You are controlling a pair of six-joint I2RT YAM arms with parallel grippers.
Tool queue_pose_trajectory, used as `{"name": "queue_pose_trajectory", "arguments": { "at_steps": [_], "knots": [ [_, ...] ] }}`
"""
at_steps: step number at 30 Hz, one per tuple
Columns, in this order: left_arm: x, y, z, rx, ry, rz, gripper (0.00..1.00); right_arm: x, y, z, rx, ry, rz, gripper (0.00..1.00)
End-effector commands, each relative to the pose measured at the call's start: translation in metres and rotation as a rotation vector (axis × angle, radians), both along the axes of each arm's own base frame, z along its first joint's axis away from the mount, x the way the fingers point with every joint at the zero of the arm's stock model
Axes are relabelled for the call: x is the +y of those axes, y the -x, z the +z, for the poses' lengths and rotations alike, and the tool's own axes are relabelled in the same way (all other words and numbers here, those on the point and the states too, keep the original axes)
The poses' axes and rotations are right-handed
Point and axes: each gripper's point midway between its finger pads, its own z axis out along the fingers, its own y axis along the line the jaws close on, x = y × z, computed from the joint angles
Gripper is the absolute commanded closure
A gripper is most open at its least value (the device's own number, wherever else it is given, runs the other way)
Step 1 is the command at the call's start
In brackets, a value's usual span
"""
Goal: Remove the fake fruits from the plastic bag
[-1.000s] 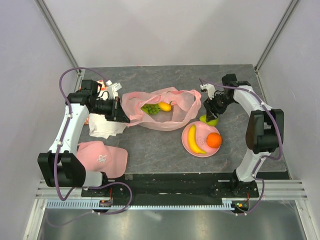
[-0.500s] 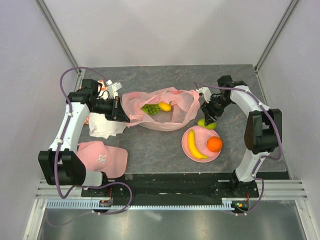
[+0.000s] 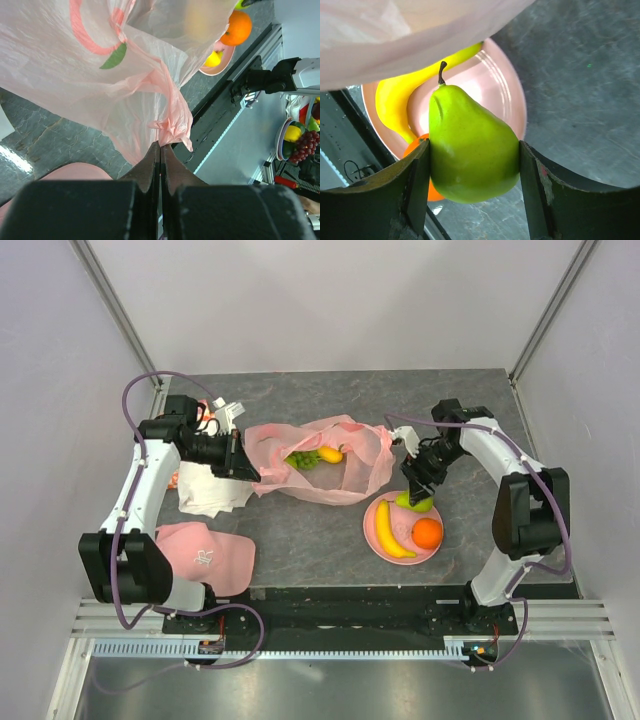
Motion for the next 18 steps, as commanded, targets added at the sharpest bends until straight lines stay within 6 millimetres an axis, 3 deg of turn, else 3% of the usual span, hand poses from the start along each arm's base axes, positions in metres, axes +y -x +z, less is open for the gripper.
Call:
{"name": "queue_pose_trajectory", "arguments": {
  "at_steps": [1,4,7,9,11,14,18],
  "knots": [
    [-0.002,-0.009,0.011,-0.075,0.011,-0.024,0.98,0.004,0.01,-0.009,0.03,-0.016,0.01,0.68],
    [-0.002,-0.008,0.01,-0.071,0.011,-0.026,0.98,0.003,0.003,-0.016,0.011,-0.004,-0.015,0.65],
    [-0.002,-0.009,0.01,-0.07,0.013,-0.026,0.98,0.006,-0.007,-0.015,-0.007,-0.01,-0.046,0.49],
    [-0.003,-0.009,0.012,-0.073,0.018,-0.027,0.98,0.007,-0.014,-0.007,-0.028,-0.016,-0.061,0.33],
    [-0.003,-0.011,0.012,-0.076,0.02,-0.029,0.98,0.006,-0.017,-0.002,-0.043,-0.01,-0.069,0.02],
    [-0.003,-0.012,0.012,-0.076,0.021,-0.03,0.98,0.004,-0.021,0.012,-0.081,0.0,-0.071,0.02],
    [-0.003,-0.01,0.012,-0.081,0.017,-0.03,0.98,0.0,-0.03,0.058,-0.192,-0.003,-0.082,0.02]
  ]
}}
